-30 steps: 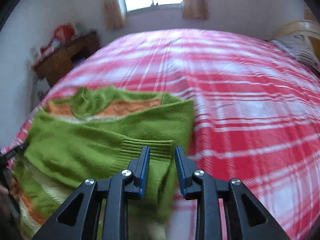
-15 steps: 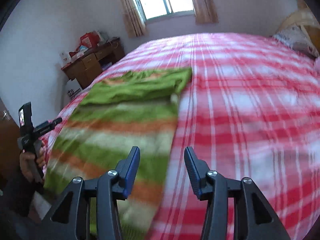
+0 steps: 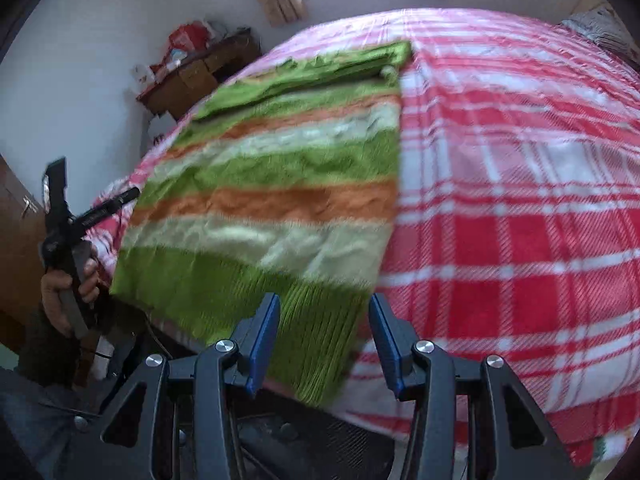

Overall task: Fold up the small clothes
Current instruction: 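Grasp the ribbed hem of the sweater with the right gripper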

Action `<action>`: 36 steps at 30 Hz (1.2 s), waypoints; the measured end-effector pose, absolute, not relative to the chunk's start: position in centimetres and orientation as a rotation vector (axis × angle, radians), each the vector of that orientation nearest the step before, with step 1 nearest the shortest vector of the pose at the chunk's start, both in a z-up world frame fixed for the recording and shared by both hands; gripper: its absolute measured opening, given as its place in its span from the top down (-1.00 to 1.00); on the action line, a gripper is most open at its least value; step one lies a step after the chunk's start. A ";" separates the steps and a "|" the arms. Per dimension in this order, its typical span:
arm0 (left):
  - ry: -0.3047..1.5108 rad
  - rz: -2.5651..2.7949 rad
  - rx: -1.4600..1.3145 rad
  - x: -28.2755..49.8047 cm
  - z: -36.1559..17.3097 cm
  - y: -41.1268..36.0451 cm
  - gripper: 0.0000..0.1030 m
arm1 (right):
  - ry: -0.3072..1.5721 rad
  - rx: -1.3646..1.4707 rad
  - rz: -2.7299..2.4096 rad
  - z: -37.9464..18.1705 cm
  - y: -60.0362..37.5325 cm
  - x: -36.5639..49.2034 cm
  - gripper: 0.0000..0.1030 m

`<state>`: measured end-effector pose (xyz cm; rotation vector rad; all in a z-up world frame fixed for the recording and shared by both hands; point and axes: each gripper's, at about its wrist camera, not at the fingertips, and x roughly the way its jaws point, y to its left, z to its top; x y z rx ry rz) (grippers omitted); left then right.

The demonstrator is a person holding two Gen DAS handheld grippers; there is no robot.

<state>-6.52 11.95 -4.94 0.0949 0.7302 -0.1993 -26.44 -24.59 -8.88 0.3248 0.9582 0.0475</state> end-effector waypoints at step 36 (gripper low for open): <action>0.797 -0.132 0.173 -5.9 -5.3 13.6 -1.00 | 0.813 0.514 0.233 -3.4 -24.5 -22.9 0.89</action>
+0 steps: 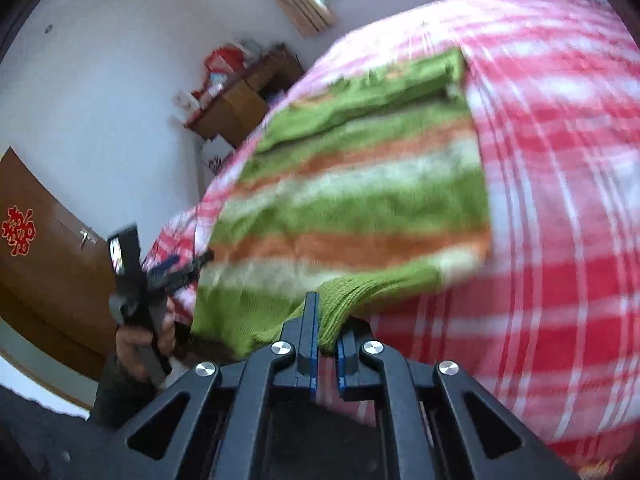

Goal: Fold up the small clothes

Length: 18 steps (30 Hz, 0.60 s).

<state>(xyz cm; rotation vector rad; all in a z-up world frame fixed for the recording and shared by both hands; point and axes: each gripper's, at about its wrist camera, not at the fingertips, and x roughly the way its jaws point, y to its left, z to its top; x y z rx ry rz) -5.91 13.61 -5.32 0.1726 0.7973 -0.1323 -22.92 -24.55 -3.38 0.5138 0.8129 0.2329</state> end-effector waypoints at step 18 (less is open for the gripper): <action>0.695 -0.373 0.123 -5.3 -1.1 19.5 -1.00 | 0.776 0.637 -0.014 -5.9 -33.0 -10.2 0.89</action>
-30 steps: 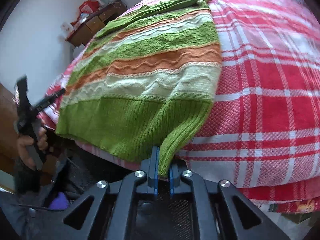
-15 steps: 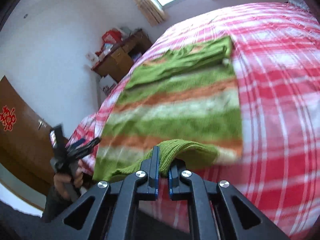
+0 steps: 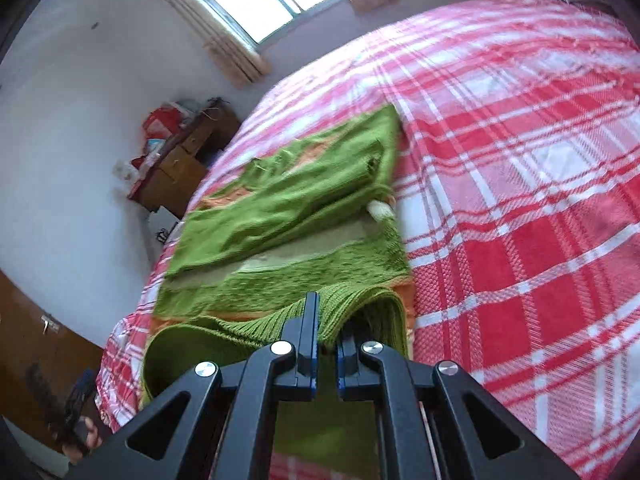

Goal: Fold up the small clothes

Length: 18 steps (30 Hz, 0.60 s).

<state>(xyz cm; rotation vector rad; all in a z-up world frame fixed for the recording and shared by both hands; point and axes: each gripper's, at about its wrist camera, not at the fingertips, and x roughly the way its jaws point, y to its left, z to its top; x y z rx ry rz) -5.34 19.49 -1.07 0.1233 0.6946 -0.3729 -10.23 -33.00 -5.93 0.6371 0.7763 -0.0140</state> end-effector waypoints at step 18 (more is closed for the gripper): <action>0.513 -0.591 0.932 -10.2 -8.8 7.1 -0.42 | 0.814 0.698 0.022 -8.2 -33.5 -9.2 0.89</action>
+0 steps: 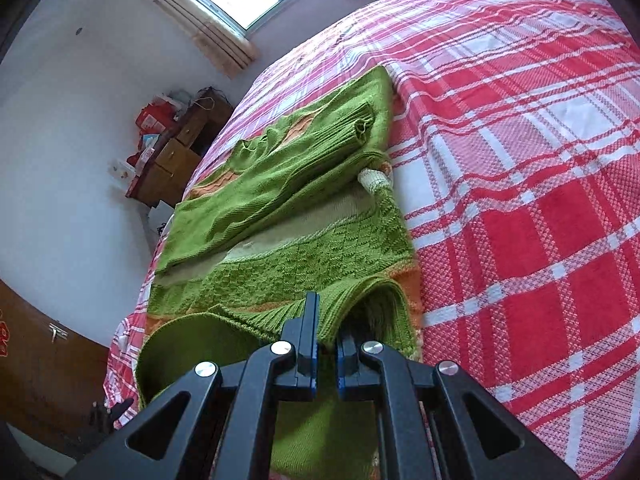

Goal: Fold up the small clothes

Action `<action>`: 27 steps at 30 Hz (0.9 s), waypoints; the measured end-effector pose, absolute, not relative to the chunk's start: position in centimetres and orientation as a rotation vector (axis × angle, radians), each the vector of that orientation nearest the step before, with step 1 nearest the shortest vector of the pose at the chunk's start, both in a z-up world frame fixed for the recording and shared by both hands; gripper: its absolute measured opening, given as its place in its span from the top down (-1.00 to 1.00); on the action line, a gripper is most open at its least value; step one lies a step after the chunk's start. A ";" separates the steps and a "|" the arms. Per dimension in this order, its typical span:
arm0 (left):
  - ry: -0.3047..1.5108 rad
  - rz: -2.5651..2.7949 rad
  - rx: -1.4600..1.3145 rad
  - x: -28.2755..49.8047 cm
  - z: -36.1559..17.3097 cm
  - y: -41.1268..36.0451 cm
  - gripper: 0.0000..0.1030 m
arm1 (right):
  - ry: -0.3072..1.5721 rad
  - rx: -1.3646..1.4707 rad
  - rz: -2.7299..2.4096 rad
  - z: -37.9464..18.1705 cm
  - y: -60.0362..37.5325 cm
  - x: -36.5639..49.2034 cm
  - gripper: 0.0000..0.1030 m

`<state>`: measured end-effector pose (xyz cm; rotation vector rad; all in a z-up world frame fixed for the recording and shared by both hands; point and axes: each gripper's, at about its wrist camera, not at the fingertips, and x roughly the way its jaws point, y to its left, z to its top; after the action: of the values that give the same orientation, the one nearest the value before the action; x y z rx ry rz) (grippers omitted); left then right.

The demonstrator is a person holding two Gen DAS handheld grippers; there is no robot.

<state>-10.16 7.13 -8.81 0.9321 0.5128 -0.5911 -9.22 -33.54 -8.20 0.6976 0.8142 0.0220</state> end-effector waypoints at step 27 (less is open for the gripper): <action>0.747 -0.677 0.160 1.1 -2.8 11.0 -0.73 | 0.785 0.728 0.031 -8.8 -33.6 -9.4 0.88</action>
<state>1.13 11.01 -2.82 0.1595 0.7466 -0.6773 -9.38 -33.59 -8.79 0.7283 0.7845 0.0305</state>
